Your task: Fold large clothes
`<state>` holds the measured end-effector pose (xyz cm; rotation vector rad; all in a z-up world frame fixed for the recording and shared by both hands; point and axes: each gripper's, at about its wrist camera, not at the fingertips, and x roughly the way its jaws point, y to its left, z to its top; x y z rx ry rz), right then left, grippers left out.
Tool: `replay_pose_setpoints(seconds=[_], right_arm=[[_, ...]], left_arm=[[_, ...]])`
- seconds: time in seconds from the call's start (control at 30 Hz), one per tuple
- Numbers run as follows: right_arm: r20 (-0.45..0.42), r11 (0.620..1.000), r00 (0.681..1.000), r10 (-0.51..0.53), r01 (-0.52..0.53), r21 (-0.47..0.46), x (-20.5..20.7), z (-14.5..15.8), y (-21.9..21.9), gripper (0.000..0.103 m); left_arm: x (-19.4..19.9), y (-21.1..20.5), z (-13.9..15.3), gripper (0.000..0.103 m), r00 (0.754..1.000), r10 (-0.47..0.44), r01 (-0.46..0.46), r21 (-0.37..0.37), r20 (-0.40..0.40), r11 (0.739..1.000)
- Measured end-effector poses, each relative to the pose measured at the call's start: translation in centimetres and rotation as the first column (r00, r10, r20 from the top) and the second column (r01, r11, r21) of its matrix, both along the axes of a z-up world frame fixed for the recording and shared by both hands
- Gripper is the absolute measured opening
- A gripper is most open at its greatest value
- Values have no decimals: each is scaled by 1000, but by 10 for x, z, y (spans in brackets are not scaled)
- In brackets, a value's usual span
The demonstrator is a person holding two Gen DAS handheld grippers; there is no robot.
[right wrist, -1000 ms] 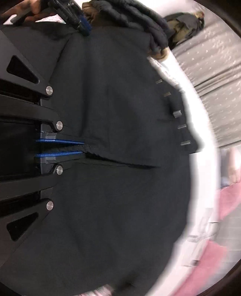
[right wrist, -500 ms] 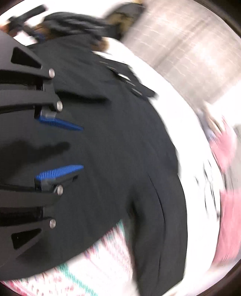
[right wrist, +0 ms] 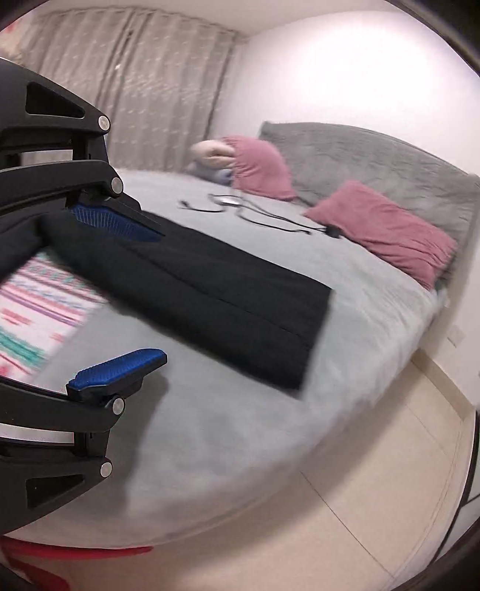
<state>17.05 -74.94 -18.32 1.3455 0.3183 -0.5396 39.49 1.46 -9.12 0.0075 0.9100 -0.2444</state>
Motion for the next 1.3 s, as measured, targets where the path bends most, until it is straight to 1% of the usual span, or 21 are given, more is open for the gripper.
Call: replay_pose_setpoints(seconds=[0.07,0.13,0.3,0.33,0.37,0.4,0.43,0.5,0.53,0.63,0.7,0.8,0.83,0.87,0.93,1.0,1.03,1.1,1.17,1.23,1.3], right_arm=[[-14,999,999,-35,35,30,2,-10,-12,61],[2,997,998,-60,60,46,5,-17,-23,61],[-74,995,992,-100,97,-36,22,-16,-37,59],[-99,994,990,-100,95,-55,27,-14,-40,53],[-126,993,987,-102,94,-65,31,-12,-42,39],[-150,994,984,-101,94,-55,35,-12,-45,28],[-149,996,984,-92,88,-34,37,-11,-48,12],[-145,994,984,-104,96,-59,34,1,-50,10],[-143,990,984,-106,90,-111,36,18,-50,7],[-119,970,988,-98,68,-232,39,57,-45,6],[-118,957,988,-103,66,-281,39,73,-38,6],[-219,951,969,-111,39,-307,50,74,-32,5],[-236,951,965,-110,34,-306,52,73,-30,5],[-243,952,963,-113,34,-305,53,73,-27,5],[-215,944,971,-106,31,-328,57,82,-20,5],[-184,918,979,-84,4,-397,64,106,-5,5],[-167,886,984,-66,-19,-463,72,128,9,5],[-129,834,991,-26,-50,-549,82,159,33,5],[-70,771,996,59,-89,-631,96,196,72,5],[-26,711,987,159,-133,-691,110,223,115,5],[-17,625,958,287,-201,-754,127,245,173,5]], left_arm=[[1,-1,-3,70,1000,0,0,1,-7,1000],[3,-1,-6,70,1000,2,-2,-2,-14,1000],[5,-1,-10,70,1000,10,-10,3,-15,1000],[6,0,-11,70,1000,12,-12,1,-15,1000],[6,1,-11,70,1000,12,-12,-1,-14,1000],[6,1,-11,70,1000,13,-13,0,-12,1000],[6,2,-11,70,1000,15,-15,2,-8,1000],[6,3,-9,70,1000,15,-15,10,5,1000],[6,5,-8,70,1000,16,-16,14,10,1000],[8,10,-6,70,1000,26,-26,-6,11,1000],[9,11,-6,70,1000,30,-30,-18,4,999],[10,11,-7,70,1000,22,-22,-23,0,999],[10,11,-6,70,1000,21,-20,-16,2,1000],[10,12,-6,70,1000,22,-22,-15,2,1000],[10,16,-3,70,1000,30,-30,-36,1,999],[11,19,2,70,999,35,-34,-62,3,997],[11,20,3,70,999,35,-35,-70,5,997],[11,20,6,70,999,32,-31,-79,10,996],[11,20,8,70,1000,28,-27,-84,11,996],[10,18,10,70,1000,23,-22,-95,10,995],[9,19,13,70,1000,18,-17,-107,13,994]])
